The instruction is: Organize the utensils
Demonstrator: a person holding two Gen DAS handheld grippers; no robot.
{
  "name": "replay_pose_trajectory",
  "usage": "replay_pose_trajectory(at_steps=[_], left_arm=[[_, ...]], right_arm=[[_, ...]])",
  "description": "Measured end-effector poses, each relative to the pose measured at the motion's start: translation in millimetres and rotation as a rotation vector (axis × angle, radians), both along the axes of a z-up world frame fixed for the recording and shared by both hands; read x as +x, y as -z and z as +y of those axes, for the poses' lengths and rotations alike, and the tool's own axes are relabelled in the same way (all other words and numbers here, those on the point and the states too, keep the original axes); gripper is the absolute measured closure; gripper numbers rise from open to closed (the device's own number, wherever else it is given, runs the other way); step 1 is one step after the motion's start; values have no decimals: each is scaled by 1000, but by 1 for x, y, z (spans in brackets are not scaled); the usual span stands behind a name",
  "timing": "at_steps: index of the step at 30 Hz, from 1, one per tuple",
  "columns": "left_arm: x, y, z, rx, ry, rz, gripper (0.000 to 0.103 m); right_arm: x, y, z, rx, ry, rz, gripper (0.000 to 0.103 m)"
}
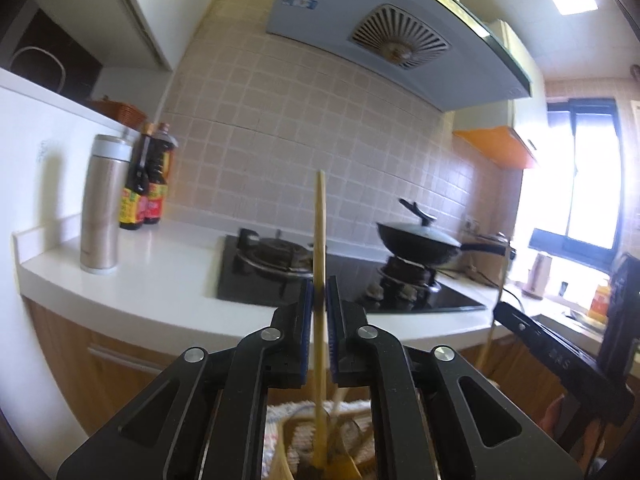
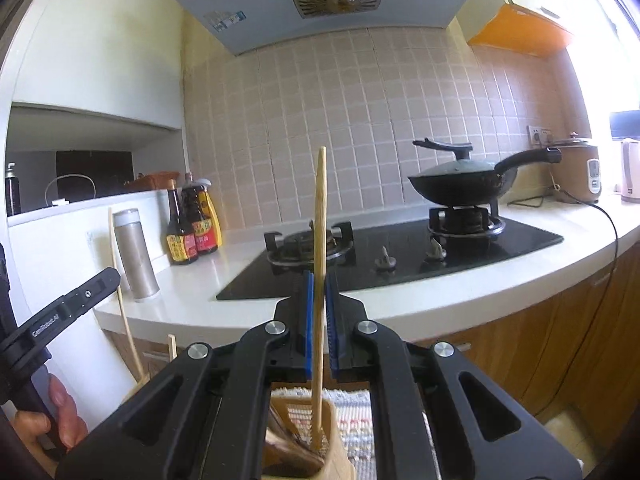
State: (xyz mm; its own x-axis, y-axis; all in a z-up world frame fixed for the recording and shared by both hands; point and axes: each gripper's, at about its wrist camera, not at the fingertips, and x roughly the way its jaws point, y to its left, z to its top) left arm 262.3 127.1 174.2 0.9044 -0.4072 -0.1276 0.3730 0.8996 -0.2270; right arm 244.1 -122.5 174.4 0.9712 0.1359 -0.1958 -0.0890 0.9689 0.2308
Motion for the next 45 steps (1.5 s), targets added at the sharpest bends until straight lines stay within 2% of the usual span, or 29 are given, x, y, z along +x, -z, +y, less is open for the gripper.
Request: replay_pose_trajectory(at_steps=[2, 4, 5, 7, 9, 16, 20, 23, 29, 32, 34, 35, 39, 41, 43, 45], left_arm=[[-6, -2, 5, -15, 23, 14, 61], [-15, -6, 12, -44, 36, 16, 48], [-19, -8, 15, -54, 46, 19, 43], [-31, -16, 23, -69, 67, 24, 37], [-48, -26, 30, -65, 75, 13, 29], [-124, -56, 43, -20, 83, -50, 8], [-159, -62, 46, 0, 77, -77, 8], [-180, -58, 47, -5, 57, -60, 8], [-205, -26, 32, 83, -60, -14, 8], [-213, -5, 25, 108, -114, -8, 8], [-219, 13, 17, 145, -247, -36, 8], [-218, 17, 15, 152, -272, -38, 8], [-212, 50, 6, 137, -320, -43, 8], [-211, 68, 2, 126, -369, -80, 8], [-211, 79, -3, 118, -403, -100, 8], [-205, 87, -7, 139, -401, -75, 8]], right_arm=[[-6, -1, -5, 33, -33, 13, 94], [-13, -3, -9, 57, -56, 31, 84], [-19, -4, -11, 65, -66, 40, 76], [-32, -8, -13, 70, -82, 53, 68], [-47, -12, -14, 77, -91, 51, 48], [-120, -30, -12, 64, -143, 41, 42], [-150, -33, -7, 33, -158, 57, 37], [-173, -31, 1, -17, -153, 57, 34], [-198, -13, 14, -55, -155, 72, 23], [-206, -5, 19, -69, -120, 49, 19], [-212, 6, 22, -84, -76, 25, 15], [-215, 14, 25, -100, -37, 12, 14], [-217, 42, 23, -119, 109, -36, 12], [-214, 53, 21, -125, 159, -40, 12], [-214, 64, 17, -97, 185, -40, 12], [-213, 70, 18, -97, 189, -37, 12]])
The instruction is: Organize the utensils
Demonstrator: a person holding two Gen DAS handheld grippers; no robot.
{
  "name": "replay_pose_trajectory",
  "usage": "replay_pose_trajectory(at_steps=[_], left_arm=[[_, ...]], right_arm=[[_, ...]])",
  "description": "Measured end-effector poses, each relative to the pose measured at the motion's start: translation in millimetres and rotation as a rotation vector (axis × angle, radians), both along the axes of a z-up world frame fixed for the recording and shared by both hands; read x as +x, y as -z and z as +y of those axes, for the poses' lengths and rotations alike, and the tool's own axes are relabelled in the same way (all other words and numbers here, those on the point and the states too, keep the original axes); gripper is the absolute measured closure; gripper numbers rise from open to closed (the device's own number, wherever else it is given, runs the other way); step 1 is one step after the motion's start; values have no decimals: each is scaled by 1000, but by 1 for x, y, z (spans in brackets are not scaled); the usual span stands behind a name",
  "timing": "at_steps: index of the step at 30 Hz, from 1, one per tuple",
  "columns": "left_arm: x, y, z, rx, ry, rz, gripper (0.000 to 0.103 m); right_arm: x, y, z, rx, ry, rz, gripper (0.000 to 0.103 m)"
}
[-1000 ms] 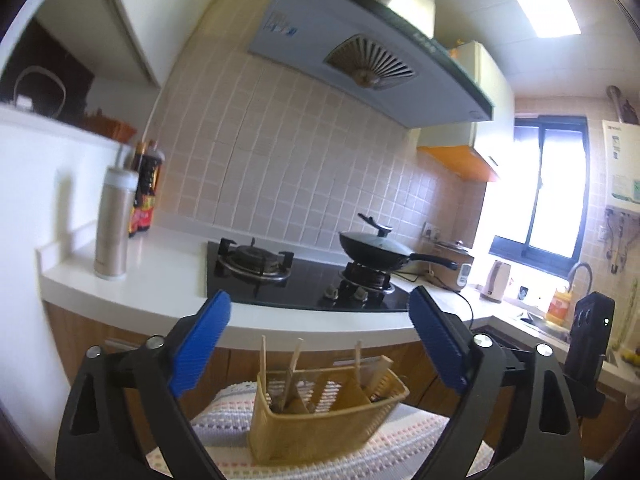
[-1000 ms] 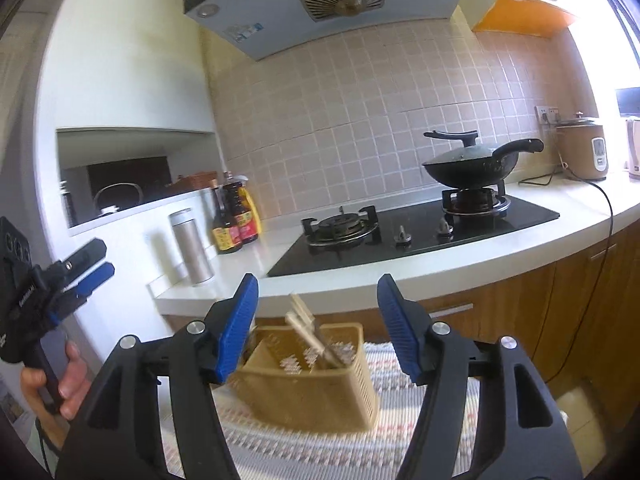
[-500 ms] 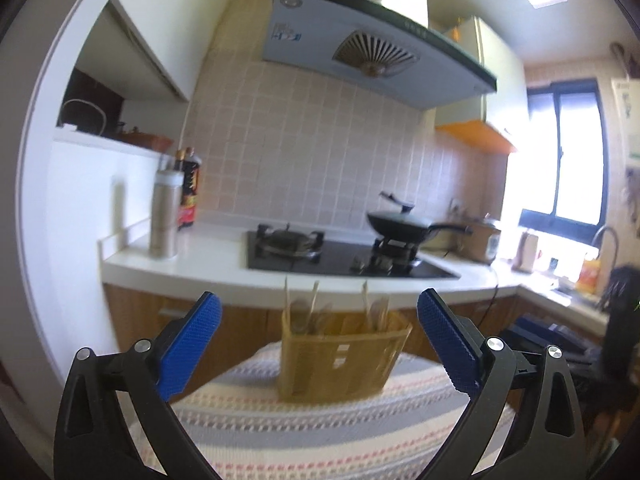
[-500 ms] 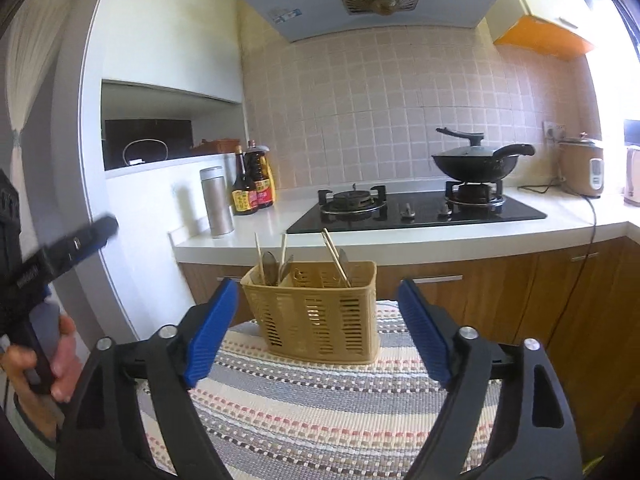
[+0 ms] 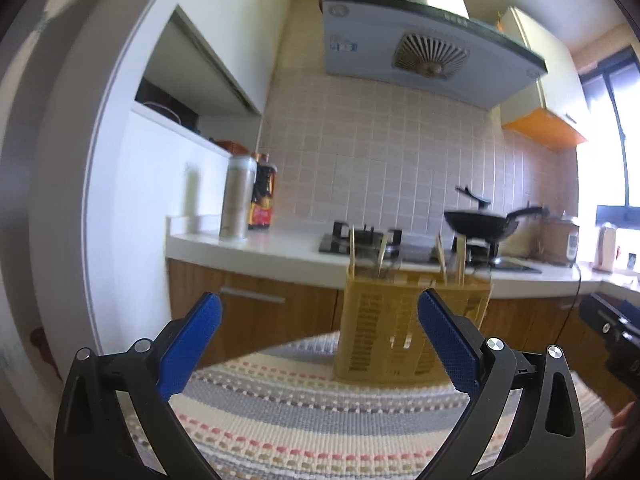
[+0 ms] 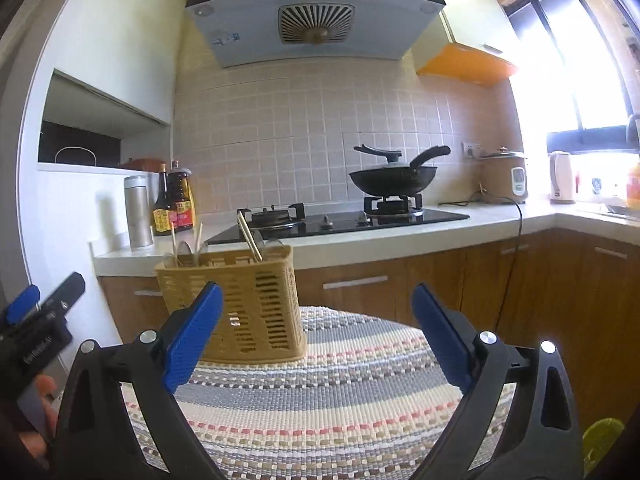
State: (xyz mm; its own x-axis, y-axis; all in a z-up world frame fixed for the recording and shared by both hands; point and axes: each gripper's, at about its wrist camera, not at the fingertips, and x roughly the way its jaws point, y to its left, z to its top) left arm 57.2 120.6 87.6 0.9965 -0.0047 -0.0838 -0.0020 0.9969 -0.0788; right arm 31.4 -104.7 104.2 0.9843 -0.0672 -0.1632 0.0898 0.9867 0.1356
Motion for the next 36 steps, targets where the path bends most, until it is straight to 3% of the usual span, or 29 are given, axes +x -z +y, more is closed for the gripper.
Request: replay_pose_trajectory(at_steps=[5, 9, 14, 36], left_arm=[[10, 5, 1, -7, 53, 53, 8], [14, 11, -4, 42, 37, 87, 8], [23, 16, 2, 10, 63, 137, 8], [34, 21, 0, 31, 46, 180, 8]], right_arm=[[3, 1, 6, -34, -47, 5, 12], [9, 9, 11, -21, -112, 71, 12], [19, 18, 15, -49, -103, 151, 12], [20, 22, 13, -46, -104, 167, 12]])
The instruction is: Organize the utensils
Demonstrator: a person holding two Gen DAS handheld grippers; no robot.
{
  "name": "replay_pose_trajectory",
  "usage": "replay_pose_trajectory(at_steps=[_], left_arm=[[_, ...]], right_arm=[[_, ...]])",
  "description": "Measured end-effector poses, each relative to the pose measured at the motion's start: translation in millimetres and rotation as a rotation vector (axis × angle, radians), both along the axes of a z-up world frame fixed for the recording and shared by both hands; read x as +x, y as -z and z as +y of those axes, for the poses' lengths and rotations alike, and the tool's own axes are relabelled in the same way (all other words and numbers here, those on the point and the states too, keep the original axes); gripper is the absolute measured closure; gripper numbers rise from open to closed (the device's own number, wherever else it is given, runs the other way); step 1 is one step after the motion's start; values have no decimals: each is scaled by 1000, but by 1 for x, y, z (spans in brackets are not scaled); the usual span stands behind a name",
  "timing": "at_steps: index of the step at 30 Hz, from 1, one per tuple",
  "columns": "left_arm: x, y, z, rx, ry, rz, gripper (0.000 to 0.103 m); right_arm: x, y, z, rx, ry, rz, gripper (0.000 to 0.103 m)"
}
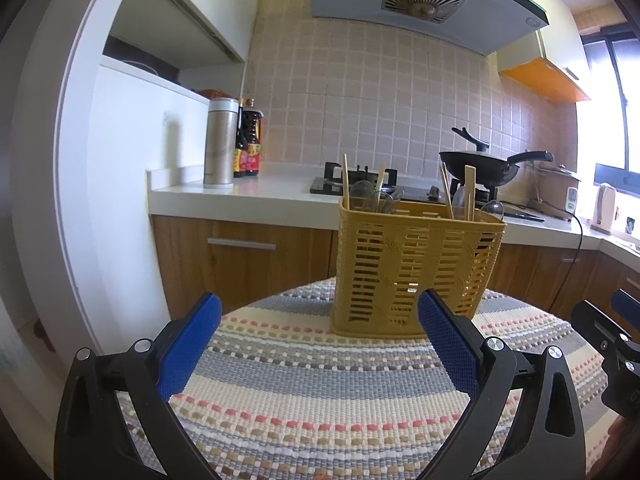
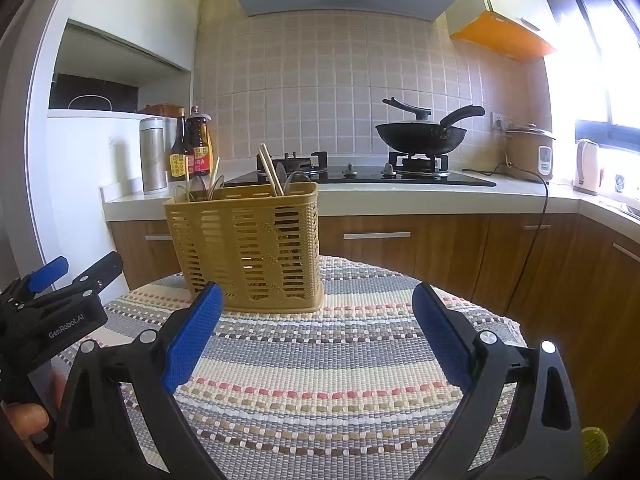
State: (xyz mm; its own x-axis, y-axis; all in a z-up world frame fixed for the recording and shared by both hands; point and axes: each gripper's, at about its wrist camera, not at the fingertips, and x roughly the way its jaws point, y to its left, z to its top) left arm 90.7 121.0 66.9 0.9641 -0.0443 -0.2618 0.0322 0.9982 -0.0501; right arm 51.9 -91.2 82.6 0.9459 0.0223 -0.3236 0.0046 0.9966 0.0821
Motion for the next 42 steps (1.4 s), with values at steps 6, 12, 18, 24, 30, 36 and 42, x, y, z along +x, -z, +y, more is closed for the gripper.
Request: replay_pose_trajectory(at_steps=[6, 12, 18, 24, 30, 36, 42], left_arm=[[6, 3, 2, -26, 27, 31, 8], [8, 4, 4, -39, 29, 42, 8], [11, 6, 5, -54, 43, 64, 8], [9, 5, 5, -56, 46, 59, 8], [8, 4, 4, -54, 43, 45, 8], [9, 5, 4, -53, 36, 56, 8], [12, 7, 2, -39, 41, 71, 8]], right_arm=[[1, 0, 1, 7, -19, 8, 11], [1, 2, 4, -6, -22, 15, 11], [5, 3, 2, -11, -7, 28, 11], [6, 5, 3, -11, -11, 34, 11], [9, 6, 3, -12, -8, 42, 11], [7, 5, 1, 0, -5, 36, 11], [6, 4, -1, 18, -15, 34, 9]])
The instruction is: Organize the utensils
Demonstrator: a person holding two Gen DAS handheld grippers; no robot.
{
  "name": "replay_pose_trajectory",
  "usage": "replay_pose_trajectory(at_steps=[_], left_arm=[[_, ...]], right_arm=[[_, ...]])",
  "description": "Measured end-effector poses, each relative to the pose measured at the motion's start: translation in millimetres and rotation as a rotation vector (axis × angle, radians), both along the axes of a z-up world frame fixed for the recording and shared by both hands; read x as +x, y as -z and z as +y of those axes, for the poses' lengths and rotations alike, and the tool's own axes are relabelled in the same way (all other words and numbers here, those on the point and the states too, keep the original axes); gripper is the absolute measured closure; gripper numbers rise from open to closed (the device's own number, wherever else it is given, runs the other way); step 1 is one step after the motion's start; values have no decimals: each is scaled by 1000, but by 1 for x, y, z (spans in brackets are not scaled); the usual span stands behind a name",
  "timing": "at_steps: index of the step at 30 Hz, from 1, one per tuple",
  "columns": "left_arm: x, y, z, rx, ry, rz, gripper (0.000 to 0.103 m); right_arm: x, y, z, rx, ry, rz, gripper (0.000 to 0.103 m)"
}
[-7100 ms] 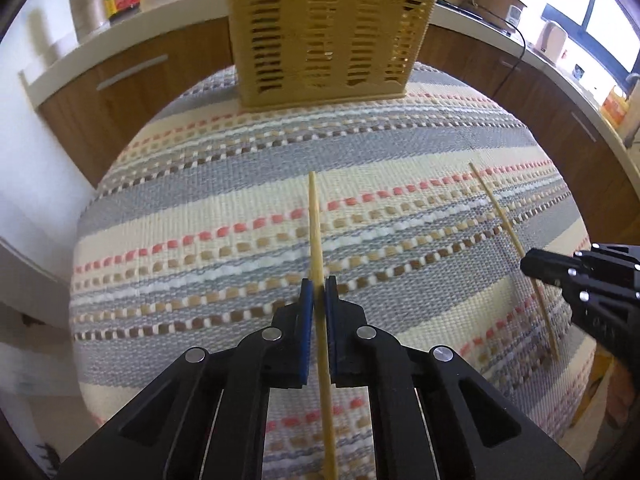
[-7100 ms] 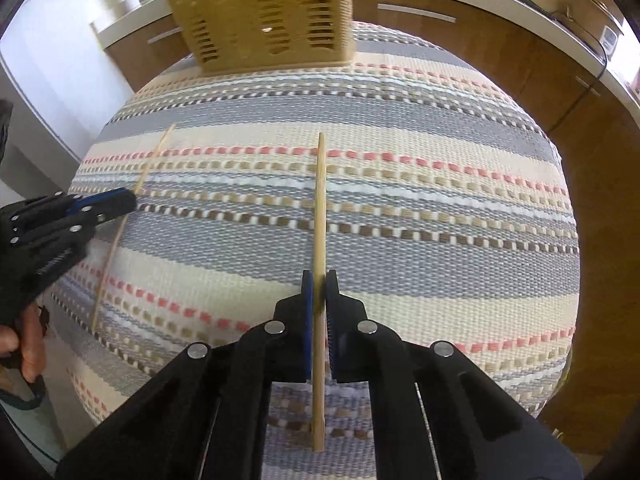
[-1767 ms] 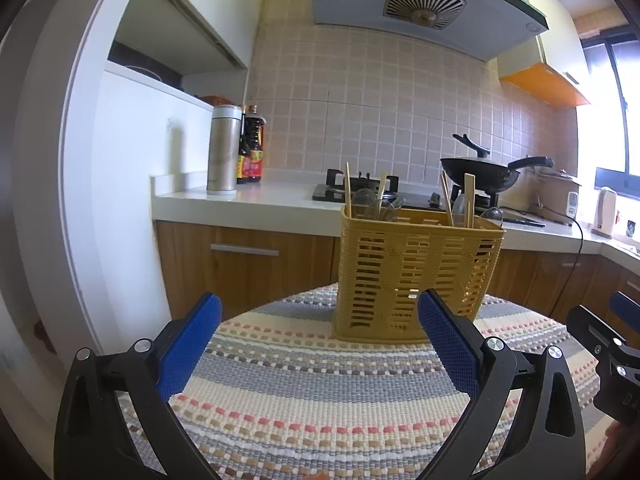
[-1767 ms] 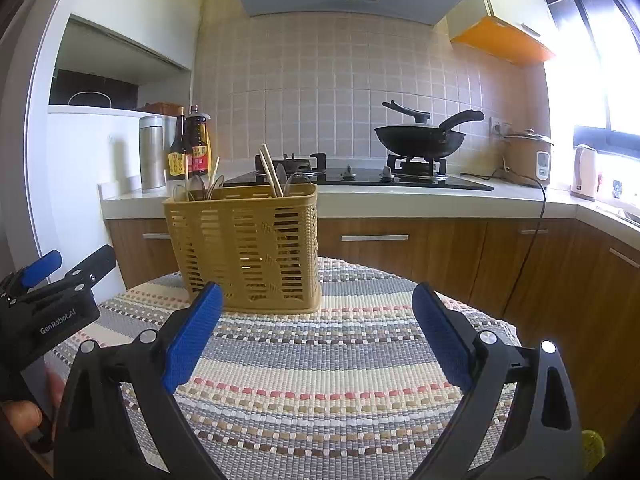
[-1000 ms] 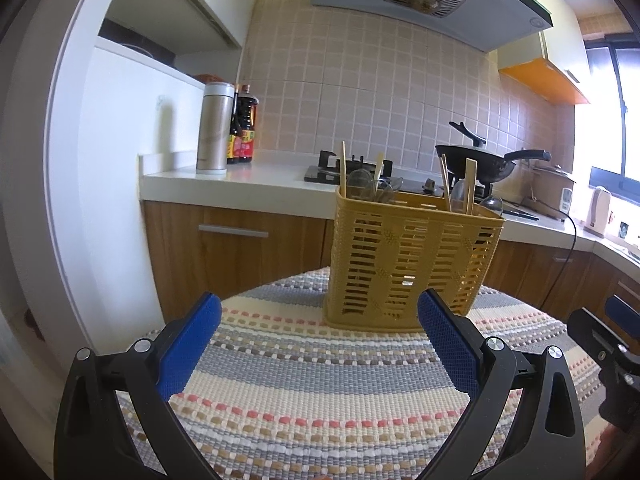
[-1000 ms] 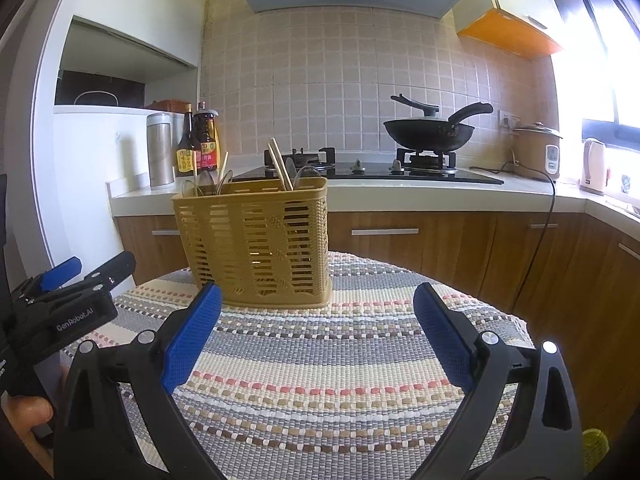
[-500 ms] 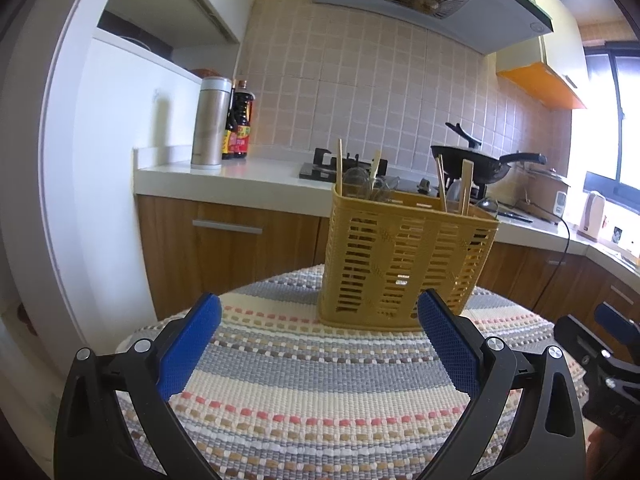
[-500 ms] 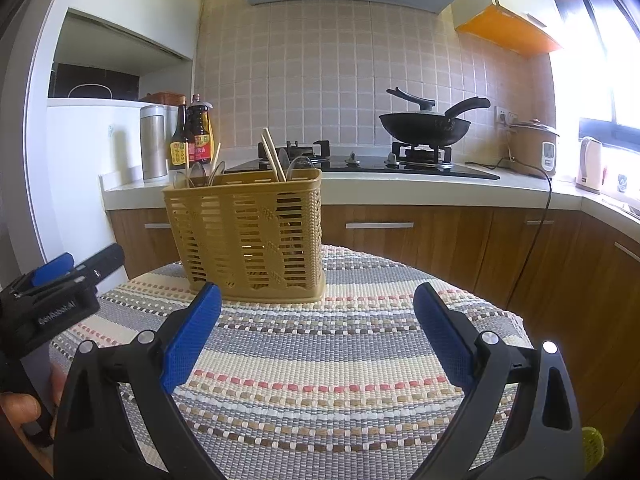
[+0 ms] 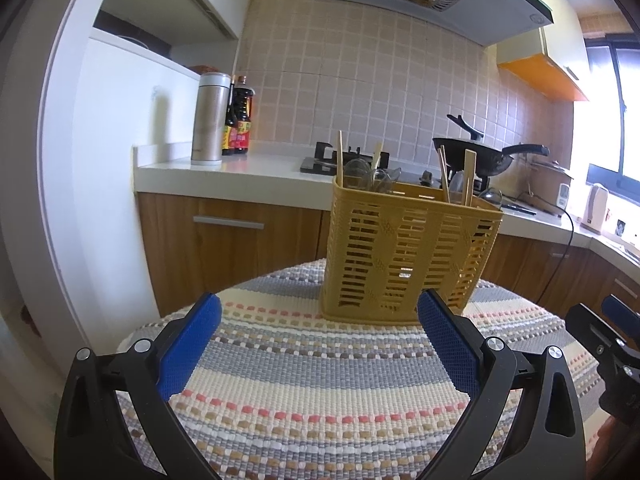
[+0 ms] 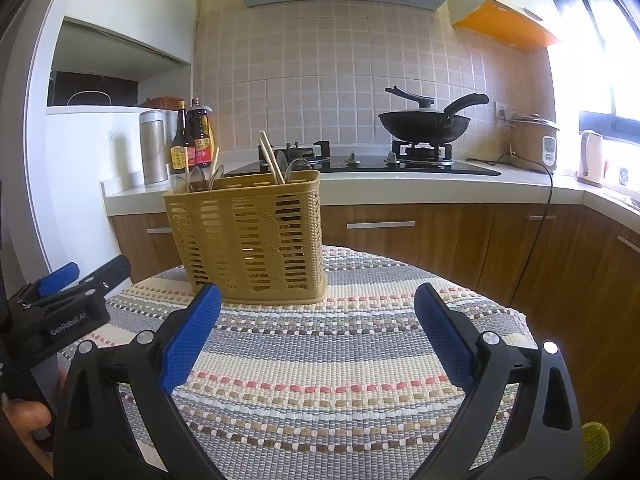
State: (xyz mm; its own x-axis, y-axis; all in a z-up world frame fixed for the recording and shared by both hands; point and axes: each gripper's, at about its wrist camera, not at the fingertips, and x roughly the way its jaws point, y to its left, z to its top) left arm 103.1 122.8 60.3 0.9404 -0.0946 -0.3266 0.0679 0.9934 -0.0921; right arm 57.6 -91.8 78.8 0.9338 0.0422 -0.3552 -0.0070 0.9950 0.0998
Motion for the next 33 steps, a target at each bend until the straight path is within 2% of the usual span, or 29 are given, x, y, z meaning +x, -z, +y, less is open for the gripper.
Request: replay_pose_trajectory(at_steps=[20, 33], left_arm=[[0, 2, -4, 17, 3, 4, 8], [-3, 2, -10, 56, 7, -3, 8]], right_arm=[[0, 0, -2, 16, -6, 5, 8], [1, 1, -3, 32, -14, 17, 8]])
